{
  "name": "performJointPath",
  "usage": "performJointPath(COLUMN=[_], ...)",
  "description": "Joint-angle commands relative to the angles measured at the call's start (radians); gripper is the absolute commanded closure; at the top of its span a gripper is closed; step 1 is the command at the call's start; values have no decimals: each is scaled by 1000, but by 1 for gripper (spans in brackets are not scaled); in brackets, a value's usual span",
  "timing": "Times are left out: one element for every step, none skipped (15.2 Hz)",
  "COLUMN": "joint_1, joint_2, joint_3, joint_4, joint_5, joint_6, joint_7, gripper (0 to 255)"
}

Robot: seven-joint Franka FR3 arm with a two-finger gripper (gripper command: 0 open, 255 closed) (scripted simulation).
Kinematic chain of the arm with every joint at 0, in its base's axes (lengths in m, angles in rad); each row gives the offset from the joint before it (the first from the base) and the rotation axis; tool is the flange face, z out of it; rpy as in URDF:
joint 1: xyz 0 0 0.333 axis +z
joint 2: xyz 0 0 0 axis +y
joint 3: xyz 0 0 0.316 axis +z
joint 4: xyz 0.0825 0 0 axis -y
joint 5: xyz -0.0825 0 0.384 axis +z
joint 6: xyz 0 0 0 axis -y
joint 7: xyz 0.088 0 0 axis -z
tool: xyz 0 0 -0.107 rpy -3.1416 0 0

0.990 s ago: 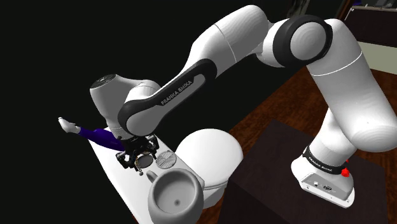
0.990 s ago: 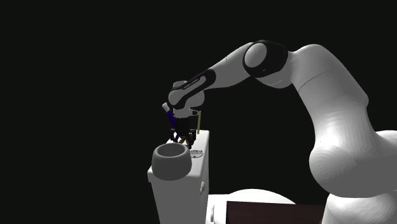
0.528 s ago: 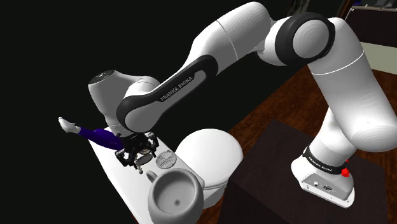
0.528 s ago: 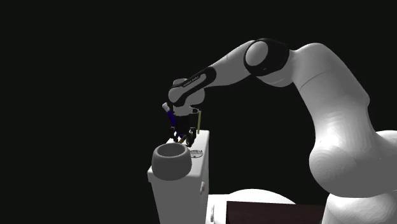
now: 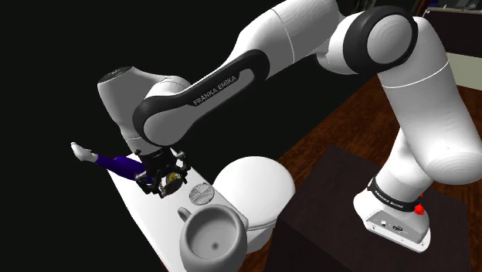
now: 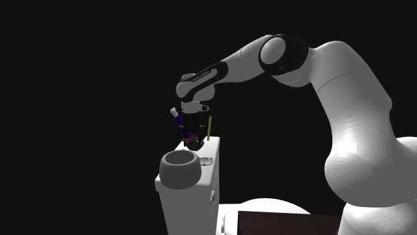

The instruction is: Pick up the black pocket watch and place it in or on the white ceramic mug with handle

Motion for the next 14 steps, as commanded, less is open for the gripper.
performJointPath(joint_1=[-1, -2, -2, -2, -2, -2, -2, -2, -2, -2, -1, -1, 0, 1], joint_2=[-12, -17, -22, -27, -32, -37, -41, -45, -49, -53, -57, -60, -63, -66], joint_3=[4, 5, 7, 9, 10, 12, 13, 15, 16, 17, 18, 20, 21, 22], joint_4=[10, 16, 21, 27, 33, 40, 46, 53, 61, 68, 77, 85, 94, 103], joint_5=[5, 8, 10, 12, 15, 17, 19, 21, 23, 25, 26, 28, 30, 31], joint_6=[-21, -32, -42, -52, -63, -73, -84, -95, -106, -117, -128, -139, -151, -162], joint_7=[-2, -3, -4, -5, -6, -7, -7, -8, -9, -10, -11, -11, -12, -13], gripper=[255, 255, 255, 255, 255, 255, 255, 255, 255, 255, 255, 255, 255, 255])
